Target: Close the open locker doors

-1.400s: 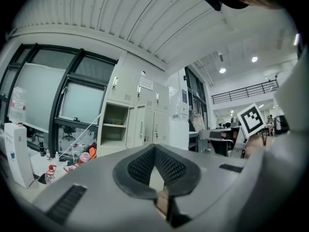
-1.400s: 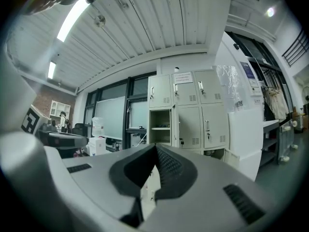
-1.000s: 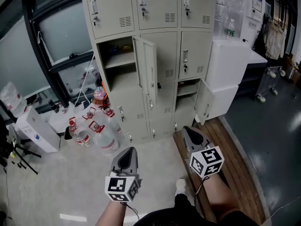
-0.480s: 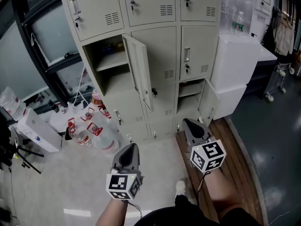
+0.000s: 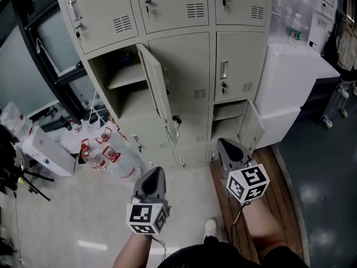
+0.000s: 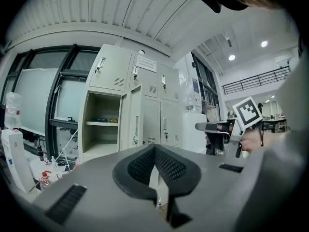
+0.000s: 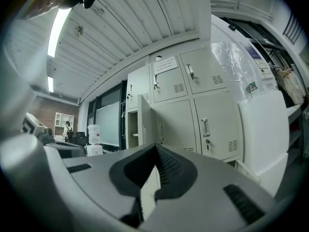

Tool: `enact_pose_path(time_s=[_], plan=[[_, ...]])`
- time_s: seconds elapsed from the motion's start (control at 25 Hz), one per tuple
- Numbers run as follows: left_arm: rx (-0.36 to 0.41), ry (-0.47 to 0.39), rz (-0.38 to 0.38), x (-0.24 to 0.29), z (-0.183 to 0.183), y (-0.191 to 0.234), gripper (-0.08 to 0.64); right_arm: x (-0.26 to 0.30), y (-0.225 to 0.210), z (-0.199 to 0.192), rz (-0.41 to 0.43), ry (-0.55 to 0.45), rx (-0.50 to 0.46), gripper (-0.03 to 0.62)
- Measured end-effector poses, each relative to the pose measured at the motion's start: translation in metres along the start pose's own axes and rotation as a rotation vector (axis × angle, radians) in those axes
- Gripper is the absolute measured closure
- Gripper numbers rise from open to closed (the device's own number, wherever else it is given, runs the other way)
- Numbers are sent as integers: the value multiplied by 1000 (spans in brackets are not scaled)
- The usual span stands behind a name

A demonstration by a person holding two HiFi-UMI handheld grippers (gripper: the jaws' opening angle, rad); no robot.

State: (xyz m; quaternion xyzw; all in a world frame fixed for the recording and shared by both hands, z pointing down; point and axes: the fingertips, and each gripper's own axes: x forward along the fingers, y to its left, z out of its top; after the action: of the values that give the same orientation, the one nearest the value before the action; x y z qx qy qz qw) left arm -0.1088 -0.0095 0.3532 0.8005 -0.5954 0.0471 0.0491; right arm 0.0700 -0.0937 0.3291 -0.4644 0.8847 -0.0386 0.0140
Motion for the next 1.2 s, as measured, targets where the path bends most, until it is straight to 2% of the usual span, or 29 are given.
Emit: enact_pose_path(time_s=[0.52,1.04,1.2], plan=[[25,-34,92,78,21,-18,557,42,-66,1,79,3,15,592],[42,-51,182,118,35,-8,555,66,-90,8,125,-9,0,592],[33,-59,202,127,39,0,507,72,-92,9,131,-5,-3,592]])
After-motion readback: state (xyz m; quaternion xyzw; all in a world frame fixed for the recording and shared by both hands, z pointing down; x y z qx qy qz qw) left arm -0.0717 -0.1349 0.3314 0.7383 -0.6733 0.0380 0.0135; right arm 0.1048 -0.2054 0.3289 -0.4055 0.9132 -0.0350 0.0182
